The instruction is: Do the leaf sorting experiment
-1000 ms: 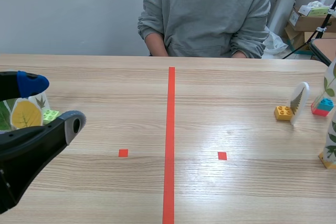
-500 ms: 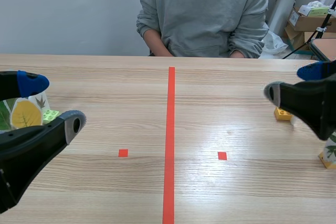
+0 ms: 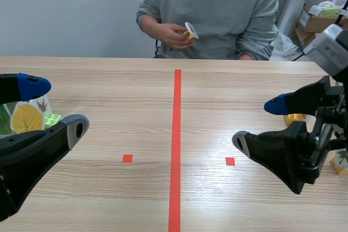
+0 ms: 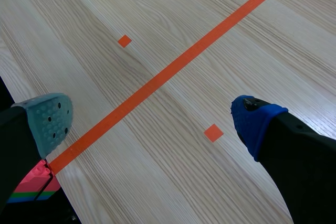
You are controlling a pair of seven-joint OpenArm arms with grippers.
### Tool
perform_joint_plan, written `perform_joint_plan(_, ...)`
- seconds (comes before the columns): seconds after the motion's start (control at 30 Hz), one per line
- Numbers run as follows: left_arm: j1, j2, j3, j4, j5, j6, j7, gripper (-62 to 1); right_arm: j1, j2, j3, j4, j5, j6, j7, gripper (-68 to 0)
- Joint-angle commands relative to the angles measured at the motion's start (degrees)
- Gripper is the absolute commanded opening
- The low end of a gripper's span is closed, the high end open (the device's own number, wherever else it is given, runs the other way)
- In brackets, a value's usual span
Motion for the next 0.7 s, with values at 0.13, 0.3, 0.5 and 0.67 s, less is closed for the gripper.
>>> perform_joint_plan(0.13, 0.0, 0.3, 0.0, 0.7, -0.4, -0.1, -0.9, -8.0, 0.5, 0.4, 0.2, 0.7, -3.8, 0.5, 4.3, -5.2)
perform_joint_plan(0.3, 0.0, 0.3, 0.0, 0.7, -0.4, -0.1, -0.9, -8.0, 0.5, 0.4, 0.2, 0.7, -4.5, 0.5, 5.5, -5.2)
perform_joint_plan(0.5, 0.0, 0.3, 0.0, 0.7, -0.4, -0.1, -0.9, -8.0, 0.5, 0.4, 0.2, 0.7, -4.4, 0.5, 7.6, -5.2)
perform_joint_plan(0.67, 0.0, 0.3, 0.0, 0.7, -0.4, -0.1, -0.9, -8.0, 0.5, 0.4, 0.2, 0.7, -4.4, 0.5, 7.9, -5.2)
